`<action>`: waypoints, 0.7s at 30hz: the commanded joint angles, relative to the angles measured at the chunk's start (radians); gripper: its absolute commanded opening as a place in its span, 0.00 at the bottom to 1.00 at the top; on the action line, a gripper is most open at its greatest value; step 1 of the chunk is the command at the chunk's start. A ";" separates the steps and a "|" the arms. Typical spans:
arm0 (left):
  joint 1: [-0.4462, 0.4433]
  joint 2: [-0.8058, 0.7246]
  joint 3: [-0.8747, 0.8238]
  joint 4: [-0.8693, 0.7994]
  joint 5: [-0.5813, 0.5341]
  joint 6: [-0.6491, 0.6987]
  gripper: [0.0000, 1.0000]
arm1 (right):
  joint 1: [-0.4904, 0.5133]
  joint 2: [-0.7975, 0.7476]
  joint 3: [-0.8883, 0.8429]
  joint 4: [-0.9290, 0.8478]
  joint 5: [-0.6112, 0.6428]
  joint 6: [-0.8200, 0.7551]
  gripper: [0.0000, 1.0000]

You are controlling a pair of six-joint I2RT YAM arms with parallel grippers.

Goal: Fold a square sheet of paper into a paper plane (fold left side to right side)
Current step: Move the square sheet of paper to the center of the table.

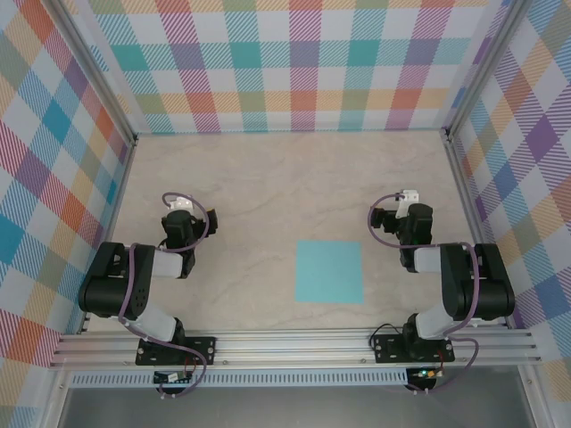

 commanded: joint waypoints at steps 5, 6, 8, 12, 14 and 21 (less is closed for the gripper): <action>-0.001 0.000 0.029 0.003 0.043 0.022 1.00 | -0.001 0.001 0.016 0.032 -0.017 -0.002 1.00; -0.002 0.000 0.029 0.003 0.043 0.022 1.00 | -0.001 0.000 0.016 0.033 -0.017 -0.002 1.00; -0.002 0.000 0.029 0.003 0.044 0.022 1.00 | -0.001 0.001 0.016 0.033 -0.017 -0.002 1.00; -0.001 0.000 0.029 0.004 0.046 0.022 1.00 | 0.000 0.001 0.018 0.031 -0.017 -0.001 1.00; 0.001 0.000 0.029 0.001 0.050 0.020 1.00 | -0.001 0.001 0.018 0.031 -0.017 -0.001 1.00; 0.004 -0.052 0.041 -0.060 -0.001 -0.005 1.00 | -0.004 -0.012 0.028 0.001 0.013 0.015 1.00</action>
